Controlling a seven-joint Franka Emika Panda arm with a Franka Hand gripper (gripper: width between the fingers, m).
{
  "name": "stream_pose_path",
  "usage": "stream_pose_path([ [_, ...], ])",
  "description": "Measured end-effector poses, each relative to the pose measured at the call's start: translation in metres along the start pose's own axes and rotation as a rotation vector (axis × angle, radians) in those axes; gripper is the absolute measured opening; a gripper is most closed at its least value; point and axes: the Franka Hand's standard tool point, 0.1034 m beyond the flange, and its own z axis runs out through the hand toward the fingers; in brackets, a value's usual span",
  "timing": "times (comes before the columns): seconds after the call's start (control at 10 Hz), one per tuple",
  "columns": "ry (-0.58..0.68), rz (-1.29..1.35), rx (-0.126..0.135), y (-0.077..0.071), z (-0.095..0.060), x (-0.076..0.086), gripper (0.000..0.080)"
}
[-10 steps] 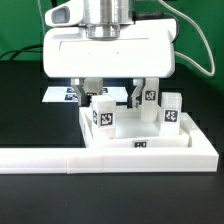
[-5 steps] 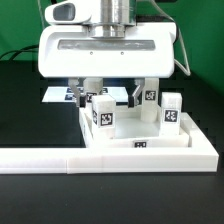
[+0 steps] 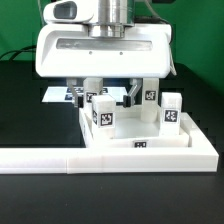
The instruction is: Assemble square table
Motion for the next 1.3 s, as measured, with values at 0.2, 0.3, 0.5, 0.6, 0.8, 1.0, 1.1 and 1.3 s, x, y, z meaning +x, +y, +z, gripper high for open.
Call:
stream_pose_path([
  [0.2, 0.000, 0.038, 0.000, 0.0000, -0.0001, 0.0001, 0.0285],
  [0.3, 0.000, 0.037, 0.000, 0.0001, 0.0000, 0.0001, 0.0285],
  [0.5, 0.001, 0.161, 0.002, -0.0003, 0.0000, 0.0000, 0.0290],
  [0.6, 0.001, 0.210, 0.002, -0.0004, 0.0000, 0.0000, 0.0290],
  [0.8, 0.001, 0.428, 0.010, -0.0021, 0.0001, -0.0005, 0.0290],
  [1.0, 0.000, 0.608, 0.015, -0.0037, 0.0000, -0.0005, 0.0290],
  [1.1, 0.001, 0.718, 0.020, -0.0032, -0.0005, -0.0004, 0.0290],
  [1.3, 0.000, 0.924, 0.018, -0.0033, -0.0012, -0.0007, 0.0290],
])
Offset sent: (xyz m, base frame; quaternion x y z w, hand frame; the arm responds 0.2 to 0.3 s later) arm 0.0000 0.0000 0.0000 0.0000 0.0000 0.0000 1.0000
